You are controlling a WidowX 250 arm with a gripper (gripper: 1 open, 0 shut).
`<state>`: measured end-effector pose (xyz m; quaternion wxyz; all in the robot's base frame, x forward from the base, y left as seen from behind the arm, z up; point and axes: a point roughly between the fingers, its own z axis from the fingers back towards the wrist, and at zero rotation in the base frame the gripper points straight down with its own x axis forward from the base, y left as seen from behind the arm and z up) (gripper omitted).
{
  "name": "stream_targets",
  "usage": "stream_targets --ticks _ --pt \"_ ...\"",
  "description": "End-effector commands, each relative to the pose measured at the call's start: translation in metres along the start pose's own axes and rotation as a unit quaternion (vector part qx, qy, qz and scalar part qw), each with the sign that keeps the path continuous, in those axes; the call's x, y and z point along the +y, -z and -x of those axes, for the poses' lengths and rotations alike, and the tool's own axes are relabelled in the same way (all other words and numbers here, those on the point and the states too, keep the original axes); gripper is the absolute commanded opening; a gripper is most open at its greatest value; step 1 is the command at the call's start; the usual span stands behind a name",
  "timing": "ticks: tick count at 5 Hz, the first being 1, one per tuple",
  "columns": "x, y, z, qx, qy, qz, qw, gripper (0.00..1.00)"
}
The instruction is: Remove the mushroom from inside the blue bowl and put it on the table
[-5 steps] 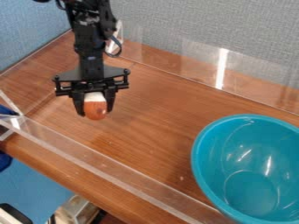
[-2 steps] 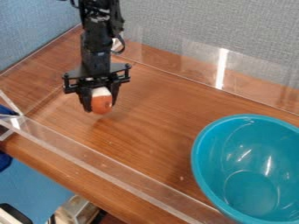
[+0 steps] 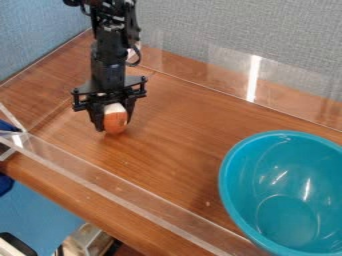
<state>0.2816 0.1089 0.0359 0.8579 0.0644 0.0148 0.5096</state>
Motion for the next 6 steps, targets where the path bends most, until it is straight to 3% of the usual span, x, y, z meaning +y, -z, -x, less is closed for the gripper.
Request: stream_targets --ticks 1,3,4,6 --pt "-0.007 -0.009 0.0 -0.012 0.004 0.009 0.9999 0.0" --pt "-0.006 0.008 -0.001 -0.005 -0.014 0.002 0.9999 0.0" --pt "-0.005 0.011 0.002 -0.007 -0.019 -0.006 0.9998 1.0" --pt "-0.002 0.005 0.006 -0.01 -0.024 -0.015 0.9995 1.0"
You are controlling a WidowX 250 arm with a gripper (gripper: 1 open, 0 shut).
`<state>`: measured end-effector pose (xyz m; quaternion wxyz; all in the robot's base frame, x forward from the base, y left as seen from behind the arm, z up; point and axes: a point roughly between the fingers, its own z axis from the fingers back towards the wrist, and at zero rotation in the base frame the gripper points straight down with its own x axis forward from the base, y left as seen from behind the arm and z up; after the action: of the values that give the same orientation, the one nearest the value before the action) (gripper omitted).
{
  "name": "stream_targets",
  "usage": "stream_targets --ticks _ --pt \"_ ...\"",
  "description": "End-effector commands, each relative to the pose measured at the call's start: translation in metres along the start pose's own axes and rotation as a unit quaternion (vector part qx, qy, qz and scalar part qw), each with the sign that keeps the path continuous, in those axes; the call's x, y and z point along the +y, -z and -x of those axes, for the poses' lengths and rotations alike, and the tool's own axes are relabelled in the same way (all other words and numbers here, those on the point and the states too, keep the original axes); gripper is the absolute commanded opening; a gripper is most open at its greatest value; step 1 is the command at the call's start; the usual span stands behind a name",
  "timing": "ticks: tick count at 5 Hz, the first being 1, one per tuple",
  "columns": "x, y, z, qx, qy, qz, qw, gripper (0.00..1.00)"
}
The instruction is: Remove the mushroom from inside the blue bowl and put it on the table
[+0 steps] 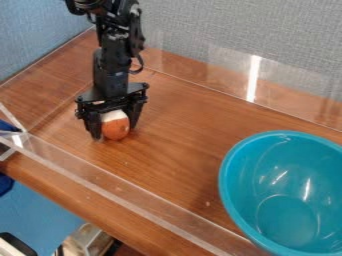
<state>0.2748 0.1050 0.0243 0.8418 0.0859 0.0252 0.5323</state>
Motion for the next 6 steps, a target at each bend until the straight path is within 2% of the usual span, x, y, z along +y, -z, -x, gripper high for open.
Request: stream_targets --ticks 1,3,6 --pt "-0.003 -0.015 -0.001 -0.011 0.003 0.005 0.9999 1.0" --pt "-0.004 -0.032 0.007 -0.015 0.019 0.003 0.9997 1.0" --pt "0.023 -0.022 -0.011 -0.007 -0.011 0.0 0.9999 1.0"
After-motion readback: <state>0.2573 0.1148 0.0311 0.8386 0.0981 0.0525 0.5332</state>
